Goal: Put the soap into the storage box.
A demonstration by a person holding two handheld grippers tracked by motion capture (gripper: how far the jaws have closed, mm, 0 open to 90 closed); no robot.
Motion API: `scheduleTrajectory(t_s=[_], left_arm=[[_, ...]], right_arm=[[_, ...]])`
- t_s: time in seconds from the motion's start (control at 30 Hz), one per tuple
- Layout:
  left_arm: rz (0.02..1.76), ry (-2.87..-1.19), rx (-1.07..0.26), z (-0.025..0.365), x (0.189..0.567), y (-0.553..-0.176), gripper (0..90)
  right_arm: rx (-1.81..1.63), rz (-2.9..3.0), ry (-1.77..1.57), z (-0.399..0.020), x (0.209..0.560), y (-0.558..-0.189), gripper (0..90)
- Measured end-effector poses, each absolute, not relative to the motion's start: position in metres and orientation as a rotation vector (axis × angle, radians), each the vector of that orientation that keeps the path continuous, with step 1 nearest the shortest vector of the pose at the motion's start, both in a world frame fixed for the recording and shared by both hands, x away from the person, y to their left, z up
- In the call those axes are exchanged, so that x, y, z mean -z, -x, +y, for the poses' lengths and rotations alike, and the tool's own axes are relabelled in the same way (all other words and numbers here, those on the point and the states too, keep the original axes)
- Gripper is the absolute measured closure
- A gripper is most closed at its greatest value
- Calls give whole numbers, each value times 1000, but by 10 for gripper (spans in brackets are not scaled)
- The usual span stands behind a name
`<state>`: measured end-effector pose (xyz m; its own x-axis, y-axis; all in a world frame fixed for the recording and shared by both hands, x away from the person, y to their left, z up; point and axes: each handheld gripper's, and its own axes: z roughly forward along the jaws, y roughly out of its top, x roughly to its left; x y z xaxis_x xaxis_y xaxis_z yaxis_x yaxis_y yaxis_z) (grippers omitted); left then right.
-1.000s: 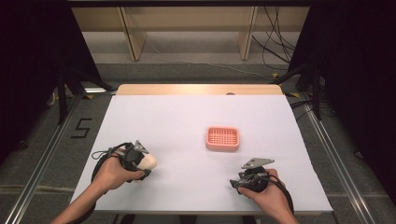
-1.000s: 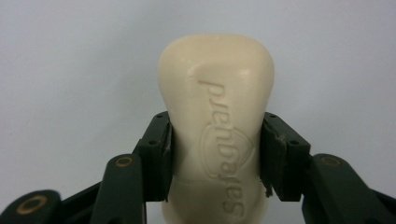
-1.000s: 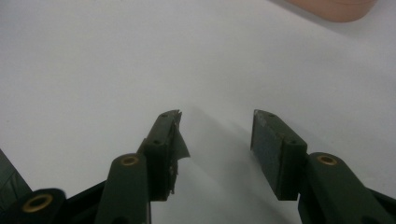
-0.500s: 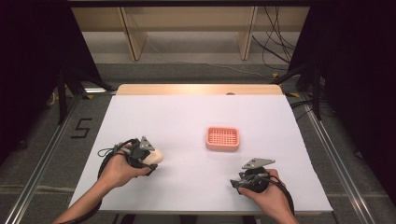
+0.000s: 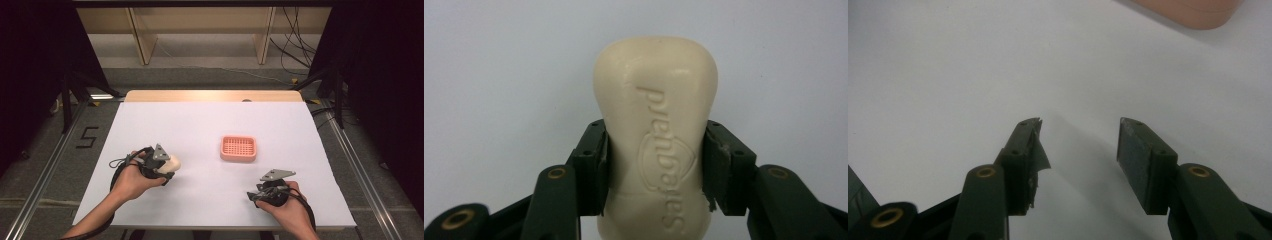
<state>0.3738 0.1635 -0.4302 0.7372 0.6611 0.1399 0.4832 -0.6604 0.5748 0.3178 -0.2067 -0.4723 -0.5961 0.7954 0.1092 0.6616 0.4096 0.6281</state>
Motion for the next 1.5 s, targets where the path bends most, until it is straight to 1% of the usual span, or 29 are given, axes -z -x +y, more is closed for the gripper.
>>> scheduleTrajectory(t_s=[0.2,0.27,0.33,0.4,0.43,0.5,0.53,0.57,0.6,0.67,0.7,0.73,1.1,1.3,1.43,1.47,1.5], left_arm=[[839,-2434,-457,159,430,-377,495],[836,-2429,-476,157,429,-377,495],[839,-2430,-452,155,429,-378,495],[819,-2432,-474,153,428,-379,495],[824,-2432,-461,152,427,-379,496],[828,-2425,-450,150,426,-380,495],[804,-2432,-475,150,425,-381,495],[815,-2431,-450,148,424,-381,495],[809,-2427,-464,148,424,-381,495],[833,-2417,-434,146,424,-381,495],[816,-2412,-460,145,423,-382,495],[824,-2416,-439,145,423,-382,495],[800,-2409,-435,133,419,-388,495],[772,-2417,-434,125,418,-392,495],[755,-2426,-433,120,417,-395,495],[734,-2433,-446,118,415,-396,495],[742,-2421,-445,117,416,-397,495]], right_arm=[[-973,2429,-1295,-206,472,-317,520],[-983,2418,-1280,-206,472,-317,519],[-965,2428,-1257,-208,469,-318,519],[-965,2417,-1260,-209,469,-317,518],[-986,2394,-1243,-209,470,-318,516],[-981,2395,-1255,-209,467,-317,511],[-978,2388,-1254,-210,466,-316,505],[-967,2380,-1241,-210,464,-316,503],[-966,2360,-1237,-210,462,-315,495],[-977,2324,-1195,-211,458,-315,488],[-985,2313,-1205,-211,456,-314,485],[-984,2307,-1204,-211,454,-313,483],[-1003,2267,-1220,-220,454,-312,490],[-984,2262,-1301,-224,456,-308,493],[-998,2265,-1271,-227,458,-308,493],[-988,2255,-1342,-225,457,-305,493],[-982,2253,-1302,-227,458,-306,493]])
